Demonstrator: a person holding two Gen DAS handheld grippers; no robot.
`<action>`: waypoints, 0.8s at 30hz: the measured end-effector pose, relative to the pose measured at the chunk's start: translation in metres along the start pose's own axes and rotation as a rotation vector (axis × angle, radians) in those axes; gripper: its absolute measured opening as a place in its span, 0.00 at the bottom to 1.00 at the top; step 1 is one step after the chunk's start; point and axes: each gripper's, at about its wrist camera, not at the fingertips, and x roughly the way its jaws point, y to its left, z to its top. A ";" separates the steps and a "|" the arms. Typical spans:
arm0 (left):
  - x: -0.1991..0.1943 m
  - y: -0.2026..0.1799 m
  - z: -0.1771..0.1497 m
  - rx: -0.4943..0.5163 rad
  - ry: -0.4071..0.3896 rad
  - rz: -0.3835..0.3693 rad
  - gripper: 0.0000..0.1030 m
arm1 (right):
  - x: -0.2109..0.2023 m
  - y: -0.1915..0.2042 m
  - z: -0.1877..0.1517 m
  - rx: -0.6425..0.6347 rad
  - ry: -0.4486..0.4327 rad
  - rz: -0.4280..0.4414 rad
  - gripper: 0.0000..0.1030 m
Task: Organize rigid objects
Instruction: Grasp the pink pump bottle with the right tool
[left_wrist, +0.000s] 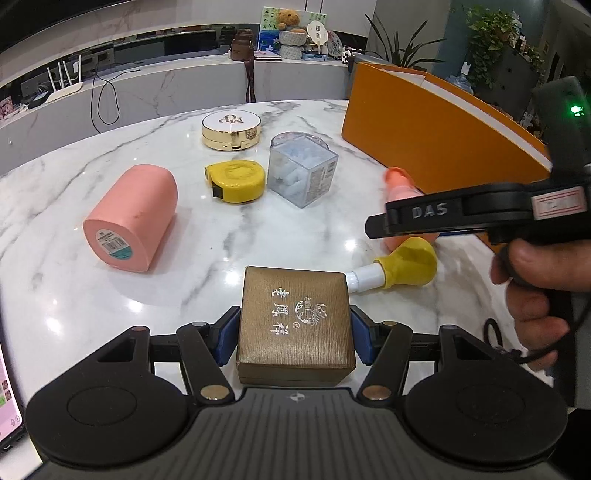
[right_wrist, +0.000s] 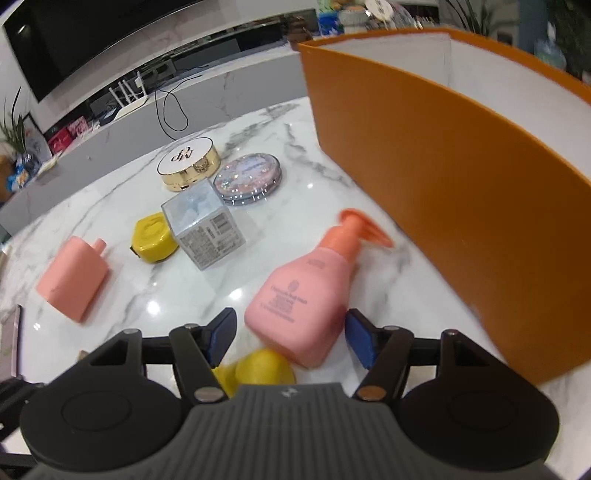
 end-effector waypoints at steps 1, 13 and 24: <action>0.000 0.001 0.000 0.000 0.000 0.000 0.68 | 0.003 0.003 0.001 -0.027 -0.009 -0.012 0.64; -0.002 0.013 -0.002 0.001 -0.015 0.001 0.68 | 0.023 0.019 0.003 -0.232 -0.089 -0.085 0.45; -0.004 0.011 -0.003 0.028 -0.016 0.011 0.67 | 0.022 0.021 0.004 -0.255 -0.079 -0.073 0.43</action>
